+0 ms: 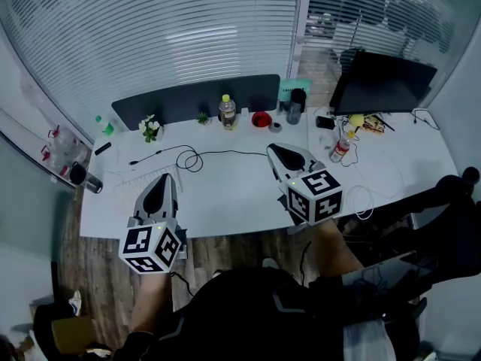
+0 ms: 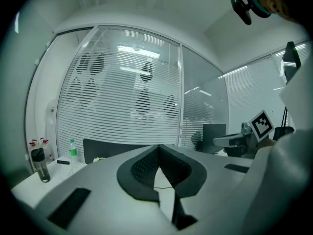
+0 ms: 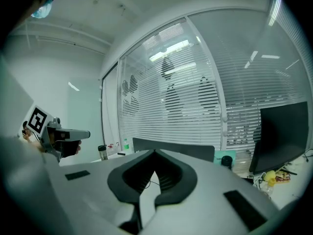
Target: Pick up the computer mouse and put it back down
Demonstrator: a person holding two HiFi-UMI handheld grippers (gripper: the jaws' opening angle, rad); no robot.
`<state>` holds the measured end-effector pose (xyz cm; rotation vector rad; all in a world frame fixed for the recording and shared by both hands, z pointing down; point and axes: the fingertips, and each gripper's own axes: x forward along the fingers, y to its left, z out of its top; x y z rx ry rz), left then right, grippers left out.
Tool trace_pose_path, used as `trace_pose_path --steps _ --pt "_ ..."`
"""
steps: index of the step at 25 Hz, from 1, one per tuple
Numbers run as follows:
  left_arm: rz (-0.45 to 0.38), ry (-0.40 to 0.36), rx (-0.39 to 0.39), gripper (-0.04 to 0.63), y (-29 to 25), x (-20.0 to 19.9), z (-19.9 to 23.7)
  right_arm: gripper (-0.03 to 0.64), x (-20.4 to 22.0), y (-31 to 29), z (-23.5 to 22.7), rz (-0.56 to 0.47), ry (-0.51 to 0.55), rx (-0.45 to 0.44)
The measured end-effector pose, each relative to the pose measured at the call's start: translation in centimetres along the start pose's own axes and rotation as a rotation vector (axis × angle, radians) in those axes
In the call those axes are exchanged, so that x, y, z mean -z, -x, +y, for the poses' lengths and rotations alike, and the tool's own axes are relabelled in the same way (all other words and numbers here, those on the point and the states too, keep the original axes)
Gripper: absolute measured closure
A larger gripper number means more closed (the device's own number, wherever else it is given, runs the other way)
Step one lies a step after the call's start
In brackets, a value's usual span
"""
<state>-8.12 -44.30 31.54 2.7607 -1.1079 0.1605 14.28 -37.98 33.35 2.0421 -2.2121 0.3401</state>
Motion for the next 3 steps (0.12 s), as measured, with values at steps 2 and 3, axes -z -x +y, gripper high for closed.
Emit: trace_pose_path --steps 2,3 --pt "0.0 0.0 -0.005 0.566 -0.11 -0.01 -0.04 0.618 0.0 0.07 -0.22 0.005 -0.002 0.002" --pt "0.0 -0.001 -0.007 0.566 -0.18 -0.03 -0.06 0.618 -0.01 0.1 -0.34 0.008 -0.004 0.004"
